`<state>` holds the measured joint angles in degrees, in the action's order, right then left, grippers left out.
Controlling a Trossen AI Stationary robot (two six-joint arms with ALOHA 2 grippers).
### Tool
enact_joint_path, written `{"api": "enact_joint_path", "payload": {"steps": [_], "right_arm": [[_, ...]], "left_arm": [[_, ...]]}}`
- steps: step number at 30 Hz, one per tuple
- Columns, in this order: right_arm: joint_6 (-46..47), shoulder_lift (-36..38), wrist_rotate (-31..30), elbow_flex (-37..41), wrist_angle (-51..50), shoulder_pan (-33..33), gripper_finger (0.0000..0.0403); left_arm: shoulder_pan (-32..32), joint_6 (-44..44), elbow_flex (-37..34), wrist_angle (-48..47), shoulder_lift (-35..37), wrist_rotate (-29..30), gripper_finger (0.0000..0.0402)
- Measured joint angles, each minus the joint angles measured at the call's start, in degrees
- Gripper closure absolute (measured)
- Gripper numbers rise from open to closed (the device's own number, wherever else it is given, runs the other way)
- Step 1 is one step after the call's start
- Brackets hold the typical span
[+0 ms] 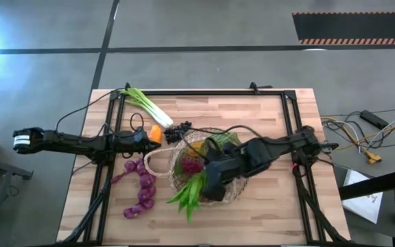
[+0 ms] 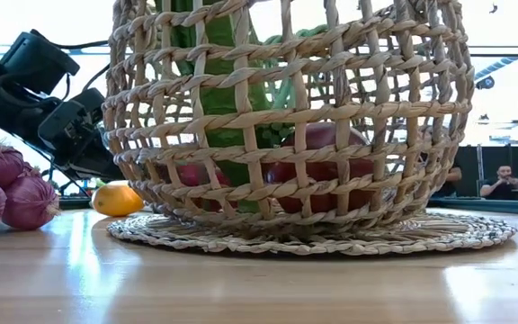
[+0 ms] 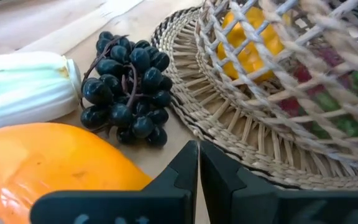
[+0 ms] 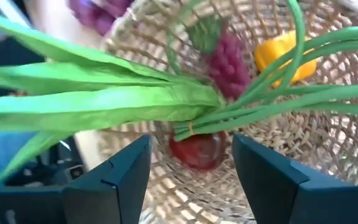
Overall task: Build produce basket
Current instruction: Put the onions into the basket
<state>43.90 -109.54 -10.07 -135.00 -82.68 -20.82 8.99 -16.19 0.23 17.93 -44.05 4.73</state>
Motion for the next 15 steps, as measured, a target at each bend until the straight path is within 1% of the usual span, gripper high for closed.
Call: {"api": "enact_joint_path", "payload": {"steps": [4,10,12,15], "right_arm": [[-1.3,3.0,-2.0,0.0,3.2,-1.6,0.0189],[-8.9,6.6,-12.0,0.0,11.7,-6.7,0.0195],[-12.6,7.2,-17.6,0.0,14.0,-9.4,0.0197],[-17.7,7.3,-28.5,0.0,16.8,-14.5,0.0201]], "left_arm": [[0.0,0.0,0.0,0.6,-0.6,0.0,0.0402],[0.0,0.0,0.0,1.5,-1.2,0.0,0.0402],[0.0,0.0,0.0,1.8,-1.5,0.0,0.0402],[0.0,0.0,0.0,1.9,-1.8,0.0,0.0402]]}}
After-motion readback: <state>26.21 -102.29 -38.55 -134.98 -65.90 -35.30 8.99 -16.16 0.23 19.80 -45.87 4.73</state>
